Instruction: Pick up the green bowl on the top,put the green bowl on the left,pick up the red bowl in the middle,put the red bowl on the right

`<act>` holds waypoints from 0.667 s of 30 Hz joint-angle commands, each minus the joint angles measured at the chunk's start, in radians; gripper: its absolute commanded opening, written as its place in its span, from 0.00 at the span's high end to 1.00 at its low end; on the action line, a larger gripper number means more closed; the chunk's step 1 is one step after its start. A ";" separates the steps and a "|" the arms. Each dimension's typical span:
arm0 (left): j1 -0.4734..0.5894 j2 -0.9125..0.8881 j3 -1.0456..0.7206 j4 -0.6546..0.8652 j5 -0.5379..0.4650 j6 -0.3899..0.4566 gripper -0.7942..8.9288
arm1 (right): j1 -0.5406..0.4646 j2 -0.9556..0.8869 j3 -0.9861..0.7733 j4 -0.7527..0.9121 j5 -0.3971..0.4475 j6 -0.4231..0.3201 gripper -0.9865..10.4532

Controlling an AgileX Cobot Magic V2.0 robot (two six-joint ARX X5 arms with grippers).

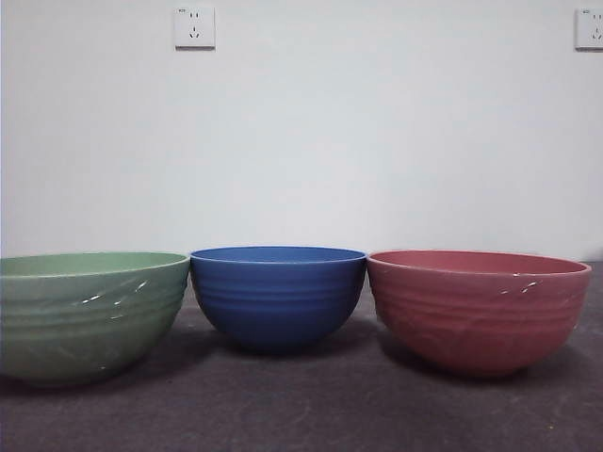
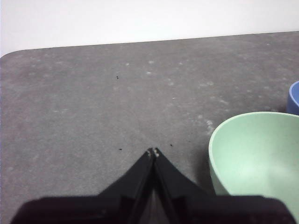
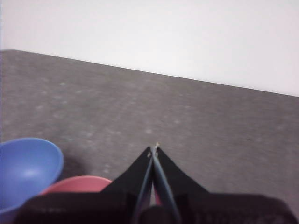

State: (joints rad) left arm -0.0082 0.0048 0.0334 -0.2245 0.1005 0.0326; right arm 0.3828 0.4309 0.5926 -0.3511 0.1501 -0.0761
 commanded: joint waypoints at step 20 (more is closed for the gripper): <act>0.003 -0.001 -0.007 -0.023 0.006 -0.006 0.92 | -0.194 -0.380 -0.563 0.170 -0.221 0.073 0.91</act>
State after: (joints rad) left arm -0.0082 0.0048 0.0334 -0.2245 0.1009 0.0326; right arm 0.1894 0.0551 0.0444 -0.1867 -0.0719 -0.0288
